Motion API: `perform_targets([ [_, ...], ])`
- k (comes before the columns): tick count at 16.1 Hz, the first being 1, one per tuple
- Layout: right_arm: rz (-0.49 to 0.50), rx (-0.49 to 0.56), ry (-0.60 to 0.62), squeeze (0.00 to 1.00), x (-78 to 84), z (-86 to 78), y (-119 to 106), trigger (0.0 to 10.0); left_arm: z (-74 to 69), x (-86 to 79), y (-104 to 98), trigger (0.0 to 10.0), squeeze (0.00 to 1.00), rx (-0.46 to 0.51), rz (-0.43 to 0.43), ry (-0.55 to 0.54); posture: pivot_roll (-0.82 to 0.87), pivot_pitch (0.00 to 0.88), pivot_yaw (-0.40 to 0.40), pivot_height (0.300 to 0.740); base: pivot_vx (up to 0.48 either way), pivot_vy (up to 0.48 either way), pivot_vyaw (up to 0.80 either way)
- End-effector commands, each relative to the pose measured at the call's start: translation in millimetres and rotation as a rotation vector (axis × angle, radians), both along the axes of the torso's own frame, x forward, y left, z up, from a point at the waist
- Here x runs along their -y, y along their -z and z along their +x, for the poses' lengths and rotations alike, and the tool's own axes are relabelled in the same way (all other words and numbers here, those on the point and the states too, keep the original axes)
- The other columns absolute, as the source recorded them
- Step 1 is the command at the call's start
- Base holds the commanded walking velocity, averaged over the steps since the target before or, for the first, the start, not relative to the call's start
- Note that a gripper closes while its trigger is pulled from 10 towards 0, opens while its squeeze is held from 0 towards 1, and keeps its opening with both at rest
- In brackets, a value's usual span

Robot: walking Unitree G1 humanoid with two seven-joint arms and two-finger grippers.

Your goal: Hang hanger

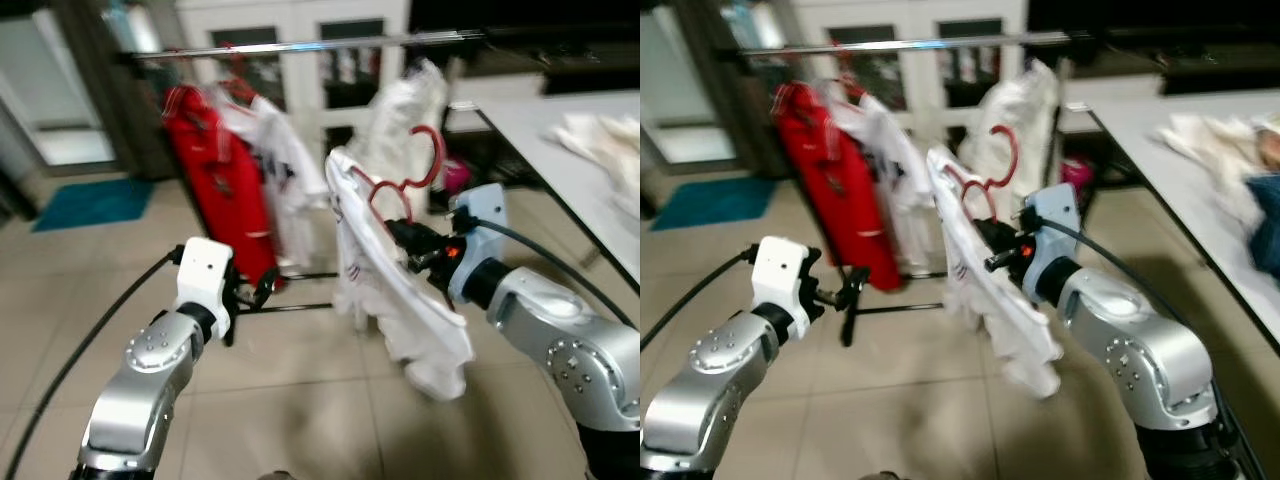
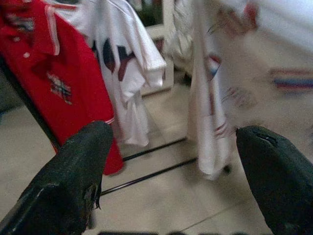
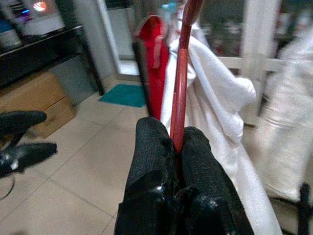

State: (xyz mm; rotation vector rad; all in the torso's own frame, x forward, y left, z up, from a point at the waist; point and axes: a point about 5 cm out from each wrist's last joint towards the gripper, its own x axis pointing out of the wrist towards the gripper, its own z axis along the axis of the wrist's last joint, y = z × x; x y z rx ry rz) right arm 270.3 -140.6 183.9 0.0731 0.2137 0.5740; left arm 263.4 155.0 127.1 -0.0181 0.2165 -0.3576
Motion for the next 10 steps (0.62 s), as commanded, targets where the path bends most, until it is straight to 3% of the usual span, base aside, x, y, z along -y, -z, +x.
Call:
perform_targets([
  [1, 0.017, 0.064, -0.024, 0.0, -4.7, 1.0, -11, 10.0, 3.4, 11.6, -15, 10.0, 1.0, 0.025, -0.149, 0.078, -0.09, 0.0, 0.063, 0.74, 0.0, 0.0, 0.0],
  [3, 0.044, 0.067, -0.026, 0.0, -9.8, 1.5, -11, 10.0, 7.7, 25.4, -22, 10.0, 1.0, 0.042, -0.18, 0.176, -0.09, 0.0, 0.076, 0.74, 0.0, 0.0, 0.0],
  [4, 0.042, 0.065, -0.042, 0.0, -13.4, 0.5, -11, 10.0, 16.0, 36.0, -22, 10.0, 1.0, 0.028, -0.152, 0.197, -0.09, 0.0, 0.07, 0.74, 0.0, 0.0, 0.0],
  [5, 0.055, 0.072, -0.065, 0.0, -17.2, -1.4, -14, 10.0, 20.3, 39.6, -23, 10.0, 0.44, 0.024, -0.164, 0.21, -0.09, 0.0, 0.073, 0.74, 0.0, 0.0, 0.0],
  [6, 0.058, 0.08, -0.093, 0.0, -21.3, -4.1, -15, 10.0, 26.6, 40.5, -22, 10.0, 0.0, 0.002, -0.204, 0.188, -0.1, 0.0, 0.077, 0.74, 0.0, 0.0, 0.0],
  [10, 0.075, 0.095, -0.111, 0.0, -21.1, -7.0, -17, 10.0, 39.6, 42.3, -23, 10.0, 0.0, -0.038, -0.279, 0.148, -0.11, 0.0, 0.093, 0.74, 0.0, 0.0, 0.0],
])
